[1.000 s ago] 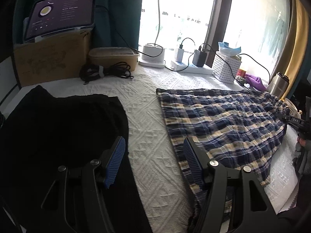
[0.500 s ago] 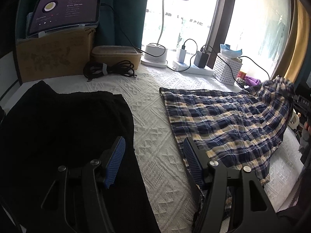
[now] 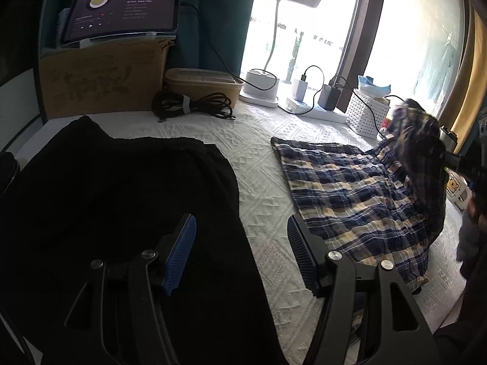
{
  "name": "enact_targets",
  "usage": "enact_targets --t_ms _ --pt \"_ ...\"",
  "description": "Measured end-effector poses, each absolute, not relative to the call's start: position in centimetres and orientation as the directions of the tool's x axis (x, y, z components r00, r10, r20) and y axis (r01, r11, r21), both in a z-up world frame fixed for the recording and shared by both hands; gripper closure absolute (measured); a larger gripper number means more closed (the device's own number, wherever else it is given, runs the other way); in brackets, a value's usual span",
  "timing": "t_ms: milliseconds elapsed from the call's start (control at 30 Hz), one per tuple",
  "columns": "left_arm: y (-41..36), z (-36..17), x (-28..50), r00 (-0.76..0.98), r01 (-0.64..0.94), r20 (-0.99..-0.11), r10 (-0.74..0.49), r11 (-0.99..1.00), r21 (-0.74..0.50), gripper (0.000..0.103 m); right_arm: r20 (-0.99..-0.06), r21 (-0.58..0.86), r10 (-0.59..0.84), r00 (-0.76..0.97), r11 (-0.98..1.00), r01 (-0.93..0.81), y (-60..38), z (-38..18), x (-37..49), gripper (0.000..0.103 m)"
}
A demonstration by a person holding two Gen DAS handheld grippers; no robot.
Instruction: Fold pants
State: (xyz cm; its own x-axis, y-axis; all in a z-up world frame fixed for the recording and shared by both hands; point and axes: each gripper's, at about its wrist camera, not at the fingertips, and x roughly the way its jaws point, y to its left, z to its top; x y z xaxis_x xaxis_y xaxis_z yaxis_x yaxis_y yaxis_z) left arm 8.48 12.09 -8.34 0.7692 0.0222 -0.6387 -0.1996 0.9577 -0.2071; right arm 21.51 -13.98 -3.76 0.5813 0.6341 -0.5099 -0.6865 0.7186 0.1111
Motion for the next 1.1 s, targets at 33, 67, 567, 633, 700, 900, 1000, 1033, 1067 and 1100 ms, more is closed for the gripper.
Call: enact_targets --t_ms 33,67,567,633,700,900,1000,1033,1067,1100 --pt "12.2 -8.3 8.4 0.770 -0.202 -0.637 0.023 0.957 -0.209 0.041 -0.521 0.103 0.645 0.558 0.697 -0.710 -12.9 -4.1 21.0 0.088" --pt "12.3 -8.3 8.3 0.771 -0.204 -0.636 0.024 0.956 -0.211 0.041 -0.533 0.096 0.653 0.537 0.678 -0.729 -11.8 -4.5 20.5 0.088" --pt "12.6 -8.0 8.6 0.768 -0.206 -0.640 0.033 0.959 -0.197 0.041 -0.664 0.023 0.611 0.431 0.593 -0.805 -5.6 -9.7 18.3 0.074" --pt "12.3 -7.6 8.8 0.769 -0.197 -0.638 0.036 0.963 -0.183 0.041 -0.642 0.038 0.639 0.423 0.577 -0.816 -6.5 -9.1 17.7 0.034" --pt "12.0 -7.1 9.0 0.775 -0.190 -0.630 0.043 0.968 -0.167 0.041 -0.621 0.053 0.671 0.405 0.552 -0.832 -7.0 -8.6 17.0 0.007" --pt "10.7 -4.8 10.1 0.794 -0.157 -0.604 0.060 0.982 -0.109 0.041 -0.522 0.092 0.699 0.489 0.616 -0.783 -11.4 -6.0 16.9 0.007" --pt "8.8 -3.6 11.2 0.808 -0.087 -0.588 0.034 0.994 -0.062 0.041 -0.476 0.140 0.683 0.554 0.681 -0.719 -15.0 -5.1 18.3 0.007" --pt "7.9 -3.3 11.8 0.813 -0.045 -0.583 0.004 0.997 -0.056 0.041 -0.474 0.146 0.666 0.576 0.705 -0.695 -16.3 -5.0 18.9 0.007" --pt "7.2 -3.1 12.2 0.817 0.003 -0.575 -0.039 0.998 -0.063 0.040 -0.475 0.146 0.648 0.595 0.725 -0.672 -17.2 -5.1 19.4 0.007" --pt "6.4 -2.9 12.7 0.816 0.061 -0.570 -0.097 0.995 -0.081 0.037 -0.480 0.144 0.626 0.614 0.747 -0.649 -18.2 -5.3 19.8 0.007"
